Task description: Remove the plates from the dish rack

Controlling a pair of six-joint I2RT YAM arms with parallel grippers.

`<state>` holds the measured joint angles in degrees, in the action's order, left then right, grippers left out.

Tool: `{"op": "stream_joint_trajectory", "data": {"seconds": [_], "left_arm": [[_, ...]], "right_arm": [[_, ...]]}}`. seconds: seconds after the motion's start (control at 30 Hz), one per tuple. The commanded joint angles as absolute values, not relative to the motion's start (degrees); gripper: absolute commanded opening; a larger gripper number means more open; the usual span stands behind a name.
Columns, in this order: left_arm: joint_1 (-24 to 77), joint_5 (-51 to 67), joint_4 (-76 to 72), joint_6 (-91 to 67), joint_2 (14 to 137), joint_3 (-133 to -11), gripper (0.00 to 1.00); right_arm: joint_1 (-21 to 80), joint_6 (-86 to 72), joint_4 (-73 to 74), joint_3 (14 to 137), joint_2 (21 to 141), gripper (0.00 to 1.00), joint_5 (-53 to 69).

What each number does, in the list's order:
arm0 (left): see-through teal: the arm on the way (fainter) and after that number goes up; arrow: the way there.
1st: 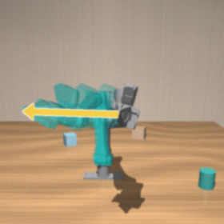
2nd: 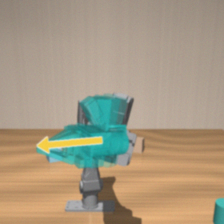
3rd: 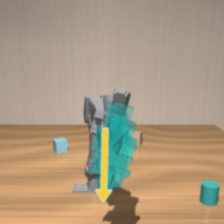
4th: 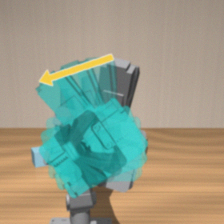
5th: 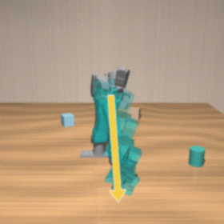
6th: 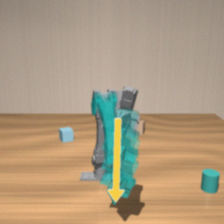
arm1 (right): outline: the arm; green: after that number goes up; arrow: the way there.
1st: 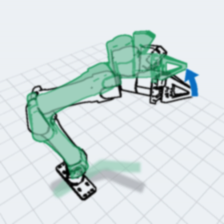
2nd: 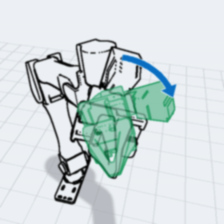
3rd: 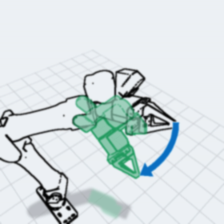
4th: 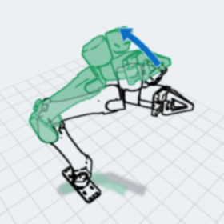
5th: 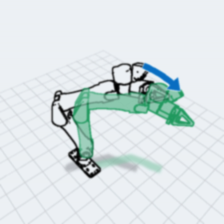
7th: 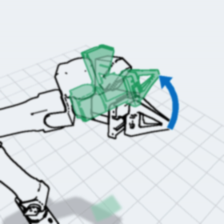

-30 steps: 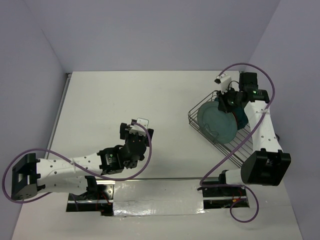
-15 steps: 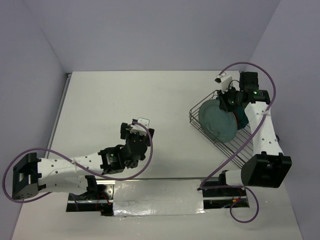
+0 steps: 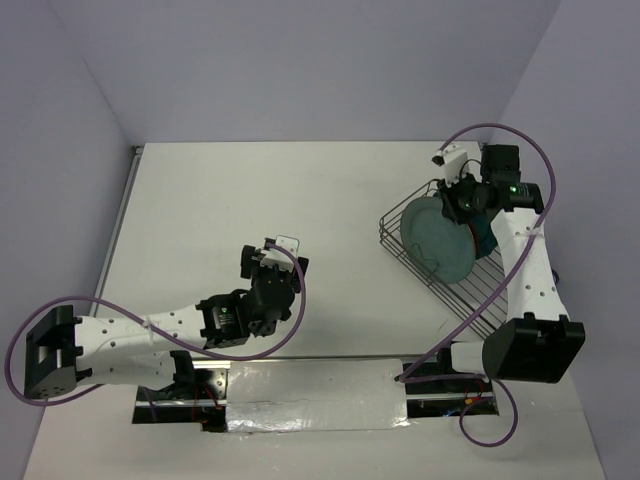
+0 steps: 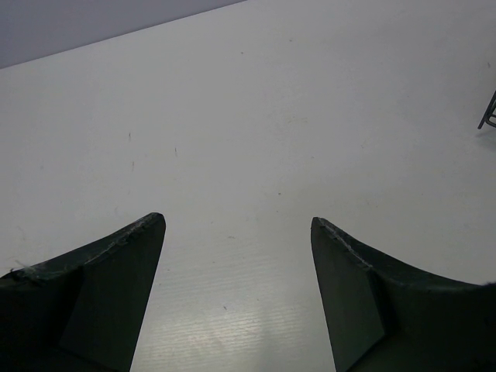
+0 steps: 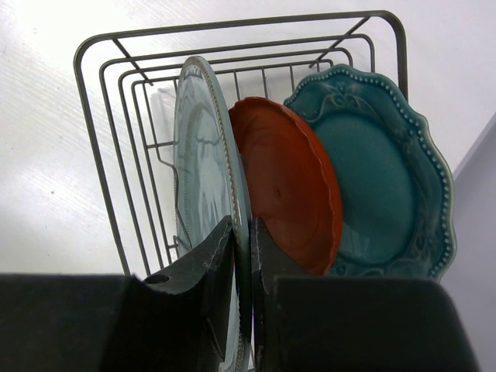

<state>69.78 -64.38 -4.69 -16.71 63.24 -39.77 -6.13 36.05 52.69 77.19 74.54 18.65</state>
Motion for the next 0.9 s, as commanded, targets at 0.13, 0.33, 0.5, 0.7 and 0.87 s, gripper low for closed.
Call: {"op": "stream_joint_trajectory", "data": {"seconds": [0.13,0.33,0.5,0.7,0.87], "left_arm": [[69.61,-65.65,-5.71,-16.88,62.93,-41.92,0.88],[69.61,-65.83,-5.80,-16.61,63.28,-41.92,0.89],[69.61,-66.18,-5.80,-16.52,63.98,-42.27,0.89],[69.70,-66.27,-5.89,-16.79,64.34,-42.45,0.88],[69.70,-66.36,-5.62,-16.96,63.64,-42.19,0.88]], "right_arm": [[-5.89,35.68,46.41,81.39,69.34,0.00,15.91],[-5.80,34.45,46.23,82.18,70.05,0.00,17.66],[-5.71,35.42,46.58,82.97,69.26,0.00,17.14],[-5.80,34.81,47.37,85.16,68.20,0.00,15.83],[-5.63,33.40,48.42,89.55,67.85,0.00,17.66]]}}
